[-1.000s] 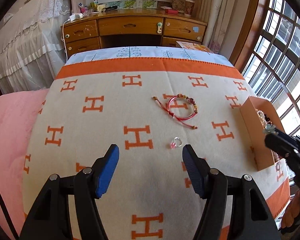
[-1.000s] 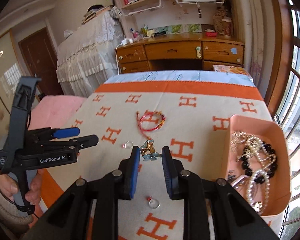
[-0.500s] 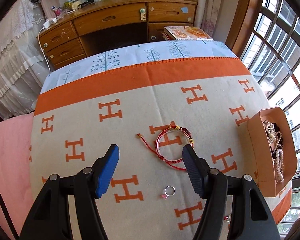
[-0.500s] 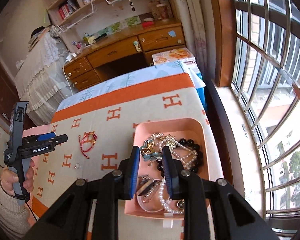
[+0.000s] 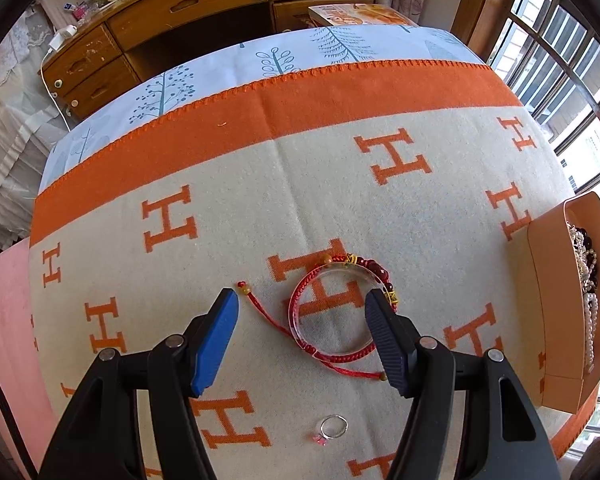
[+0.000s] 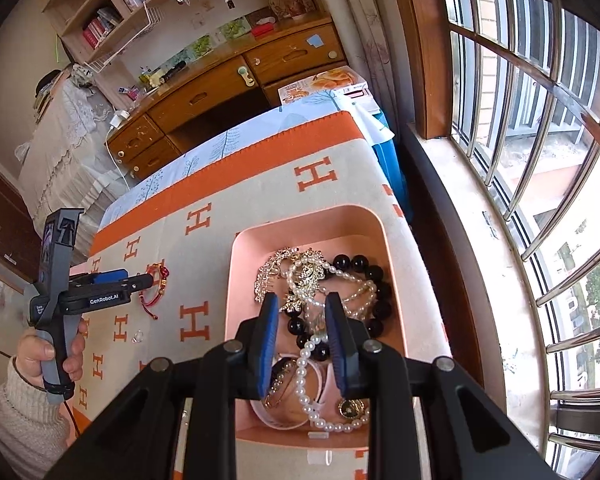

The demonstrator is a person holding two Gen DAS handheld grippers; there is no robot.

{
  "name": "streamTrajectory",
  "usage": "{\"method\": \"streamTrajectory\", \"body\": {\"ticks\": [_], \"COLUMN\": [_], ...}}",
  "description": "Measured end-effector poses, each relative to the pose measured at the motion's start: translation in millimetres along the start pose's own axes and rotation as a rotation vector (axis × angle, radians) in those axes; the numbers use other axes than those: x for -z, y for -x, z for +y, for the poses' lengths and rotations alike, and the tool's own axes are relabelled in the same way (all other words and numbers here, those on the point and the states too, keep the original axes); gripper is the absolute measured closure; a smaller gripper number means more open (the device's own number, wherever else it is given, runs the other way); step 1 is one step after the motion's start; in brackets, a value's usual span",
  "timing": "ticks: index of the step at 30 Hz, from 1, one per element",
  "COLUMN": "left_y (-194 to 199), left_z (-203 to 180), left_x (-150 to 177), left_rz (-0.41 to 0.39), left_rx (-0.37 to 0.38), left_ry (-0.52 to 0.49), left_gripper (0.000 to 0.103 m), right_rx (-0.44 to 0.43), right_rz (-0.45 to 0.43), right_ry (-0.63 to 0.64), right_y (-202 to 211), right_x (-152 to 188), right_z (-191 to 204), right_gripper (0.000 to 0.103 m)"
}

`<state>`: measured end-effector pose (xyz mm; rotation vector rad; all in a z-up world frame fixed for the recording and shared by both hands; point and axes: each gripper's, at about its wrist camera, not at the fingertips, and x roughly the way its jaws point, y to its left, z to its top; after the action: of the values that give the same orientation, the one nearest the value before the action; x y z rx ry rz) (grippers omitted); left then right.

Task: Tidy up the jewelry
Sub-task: 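Grasp the red string bracelet with the left tool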

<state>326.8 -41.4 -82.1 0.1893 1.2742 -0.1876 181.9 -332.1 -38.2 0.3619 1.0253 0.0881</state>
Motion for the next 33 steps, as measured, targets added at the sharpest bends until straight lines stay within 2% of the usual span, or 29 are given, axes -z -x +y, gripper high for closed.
{"method": "streamTrajectory", "body": {"ticks": [6, 12, 15, 16, 17, 21, 25, 33], "left_y": [-8.6, -15.3, -14.9, -14.4, -14.3, -8.6, 17.3, 82.9], "left_z": [-0.5, -2.9, -2.2, -2.5, -3.0, -0.6, -6.1, -61.1], "left_x": [-6.0, -9.9, -10.3, -10.1, -9.5, -4.8, -1.2, 6.0], "left_rz": [0.015, 0.020, 0.032, 0.032, 0.033, 0.025, -0.025, -0.126], "left_rx": [-0.009, -0.018, 0.026, 0.021, 0.020, 0.052, 0.091, 0.184], "left_ry": [-0.008, -0.036, -0.024, -0.023, -0.021, 0.027, 0.043, -0.058], "left_gripper": [0.039, 0.054, 0.082, 0.096, 0.098, 0.099, 0.099, 0.099], "right_rx": [-0.008, -0.018, -0.024, -0.024, -0.026, -0.038, -0.044, -0.054], "right_rz": [-0.001, 0.000, 0.003, 0.004, 0.004, 0.000, -0.015, -0.040], "right_ry": [0.000, 0.007, 0.008, 0.009, 0.009, 0.008, 0.017, 0.010], "right_y": [0.0, 0.2, 0.1, 0.1, 0.2, 2.6, 8.3, 18.9], "right_x": [0.8, 3.8, 6.4, 7.2, 7.9, 9.6, 11.6, 16.9], "right_z": [1.3, 4.1, 6.2, 6.8, 7.5, 9.2, 11.0, 6.9], "right_gripper": [0.079, 0.079, 0.079, 0.079, 0.079, 0.079, 0.079, 0.079]}}
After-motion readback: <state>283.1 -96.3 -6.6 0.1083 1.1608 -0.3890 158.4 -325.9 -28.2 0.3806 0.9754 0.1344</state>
